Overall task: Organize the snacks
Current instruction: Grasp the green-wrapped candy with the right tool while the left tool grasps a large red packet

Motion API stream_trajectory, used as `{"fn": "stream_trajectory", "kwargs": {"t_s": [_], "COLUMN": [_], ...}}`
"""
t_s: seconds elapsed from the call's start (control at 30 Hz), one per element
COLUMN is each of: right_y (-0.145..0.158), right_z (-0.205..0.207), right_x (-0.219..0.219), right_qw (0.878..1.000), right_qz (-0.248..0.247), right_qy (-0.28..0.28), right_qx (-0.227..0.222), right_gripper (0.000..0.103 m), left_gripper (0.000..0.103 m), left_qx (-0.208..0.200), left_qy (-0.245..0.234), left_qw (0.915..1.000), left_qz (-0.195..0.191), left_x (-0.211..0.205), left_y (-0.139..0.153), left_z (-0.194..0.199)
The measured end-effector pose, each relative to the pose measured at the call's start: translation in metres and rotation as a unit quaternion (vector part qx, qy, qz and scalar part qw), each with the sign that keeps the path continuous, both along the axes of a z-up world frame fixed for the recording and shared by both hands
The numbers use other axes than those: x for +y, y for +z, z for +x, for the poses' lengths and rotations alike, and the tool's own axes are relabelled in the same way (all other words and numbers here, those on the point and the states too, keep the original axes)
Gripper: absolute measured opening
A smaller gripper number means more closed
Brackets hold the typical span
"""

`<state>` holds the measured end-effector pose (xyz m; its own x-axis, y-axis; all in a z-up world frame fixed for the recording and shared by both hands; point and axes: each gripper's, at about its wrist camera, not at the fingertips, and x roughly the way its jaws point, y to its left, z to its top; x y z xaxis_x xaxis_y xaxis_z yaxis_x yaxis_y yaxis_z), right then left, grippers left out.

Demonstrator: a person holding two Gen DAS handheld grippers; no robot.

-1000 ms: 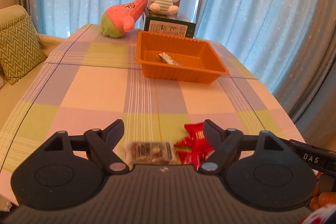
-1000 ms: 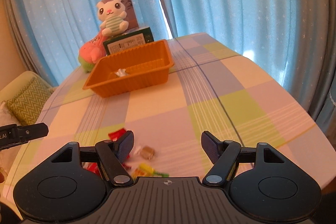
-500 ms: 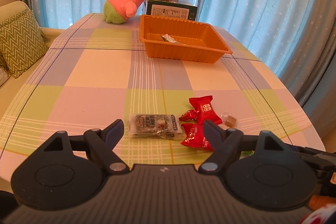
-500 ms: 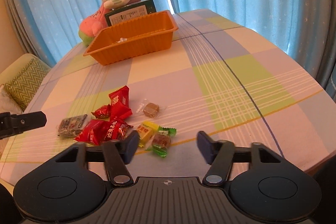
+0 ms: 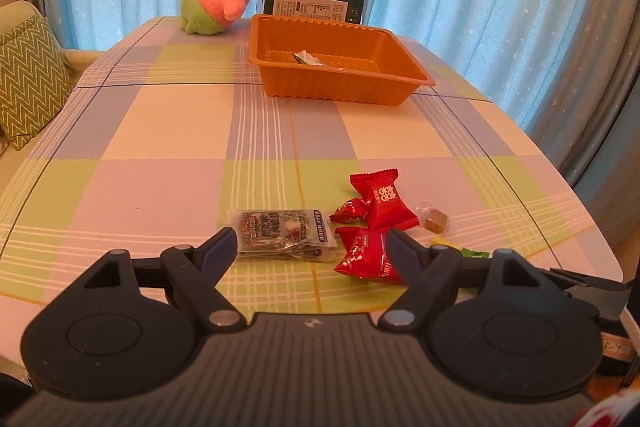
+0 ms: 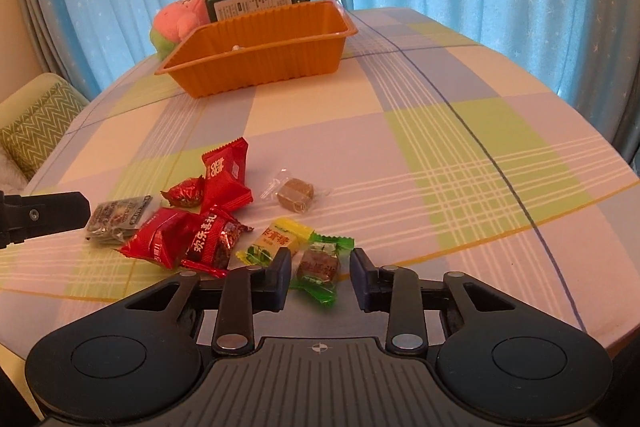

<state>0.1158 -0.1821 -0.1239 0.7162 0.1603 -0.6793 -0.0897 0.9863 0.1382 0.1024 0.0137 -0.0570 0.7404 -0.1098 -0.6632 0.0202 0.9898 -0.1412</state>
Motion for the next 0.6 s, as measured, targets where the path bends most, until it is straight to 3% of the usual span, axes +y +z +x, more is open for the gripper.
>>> {"fn": "stream_trajectory", "kwargs": {"t_s": [0.13, 0.4, 0.6], "right_y": [-0.002, 0.002, 0.001], "right_z": [-0.001, -0.002, -0.002], "right_x": [0.003, -0.011, -0.019], "right_qw": [1.0, 1.0, 1.0], "right_qz": [-0.018, -0.003, 0.007], "right_qy": [0.009, -0.015, -0.028], "right_qx": [-0.006, -0.018, -0.013], "right_gripper": [0.023, 0.022, 0.022], "left_gripper": [0.077, 0.07, 0.052], "left_qx": [0.001, 0.017, 0.024], "left_qy": [-0.015, -0.053, -0.08], "left_qw": [0.9999, 0.9983, 0.9962], "left_qz": [0.003, 0.015, 0.026], "left_x": [-0.004, -0.018, -0.031], "left_y": [-0.003, -0.012, -0.02], "left_z": [0.002, 0.01, 0.024]}}
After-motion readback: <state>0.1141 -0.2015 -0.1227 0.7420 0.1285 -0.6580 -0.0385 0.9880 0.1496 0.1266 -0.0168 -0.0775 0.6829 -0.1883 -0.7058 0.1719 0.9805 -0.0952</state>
